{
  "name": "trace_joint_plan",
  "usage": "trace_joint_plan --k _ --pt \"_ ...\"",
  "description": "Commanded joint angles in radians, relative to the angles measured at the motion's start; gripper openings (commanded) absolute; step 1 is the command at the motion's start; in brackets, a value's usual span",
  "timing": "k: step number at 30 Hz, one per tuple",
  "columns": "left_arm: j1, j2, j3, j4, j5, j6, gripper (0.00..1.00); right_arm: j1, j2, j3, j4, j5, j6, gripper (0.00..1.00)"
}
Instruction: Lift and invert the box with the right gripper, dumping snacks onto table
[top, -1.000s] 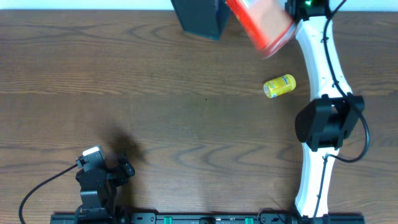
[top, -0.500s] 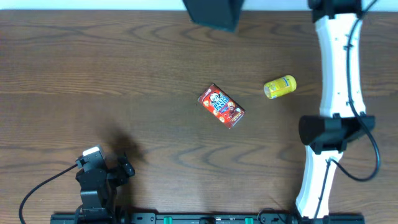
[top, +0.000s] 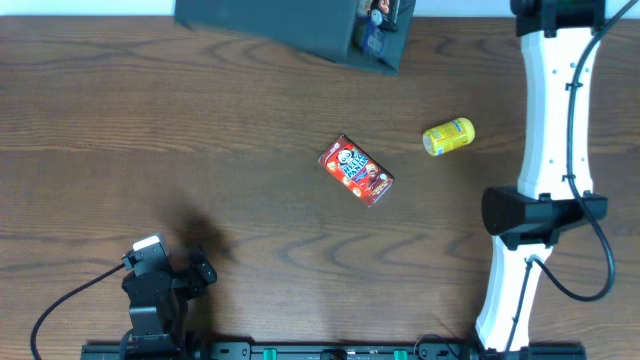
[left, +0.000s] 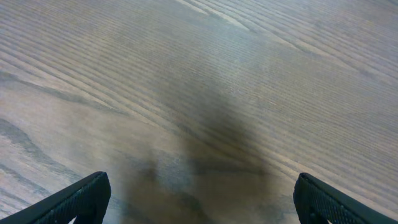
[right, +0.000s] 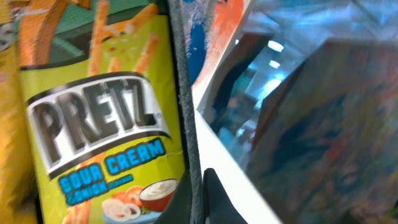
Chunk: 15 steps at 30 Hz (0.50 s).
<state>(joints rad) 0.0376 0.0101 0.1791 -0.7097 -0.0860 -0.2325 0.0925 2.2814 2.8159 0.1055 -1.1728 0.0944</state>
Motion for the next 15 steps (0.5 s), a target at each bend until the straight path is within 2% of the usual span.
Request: trace_joint_plan --k 1,3,5,10,15 --pt "0.003 -0.005 -0.014 -0.023 -0.014 -0.003 0.95 0.035 -0.037 0.016 0.161 0.513 -0.038 0.01" --pt "0.003 -0.005 -0.014 -0.023 -0.014 -0.003 0.95 0.035 -0.061 0.028 0.274 0.650 -0.037 0.01" --pt "0.003 -0.005 -0.014 -0.023 -0.014 -0.003 0.95 0.040 -0.097 0.032 0.261 0.722 -0.069 0.01" --pt "0.003 -0.005 -0.014 -0.024 -0.014 -0.003 0.95 0.079 -0.164 0.032 0.139 0.823 -0.433 0.01" --pt "0.003 -0.005 -0.014 -0.023 -0.014 -0.003 0.95 0.130 -0.167 0.032 0.167 0.948 -0.658 0.01"
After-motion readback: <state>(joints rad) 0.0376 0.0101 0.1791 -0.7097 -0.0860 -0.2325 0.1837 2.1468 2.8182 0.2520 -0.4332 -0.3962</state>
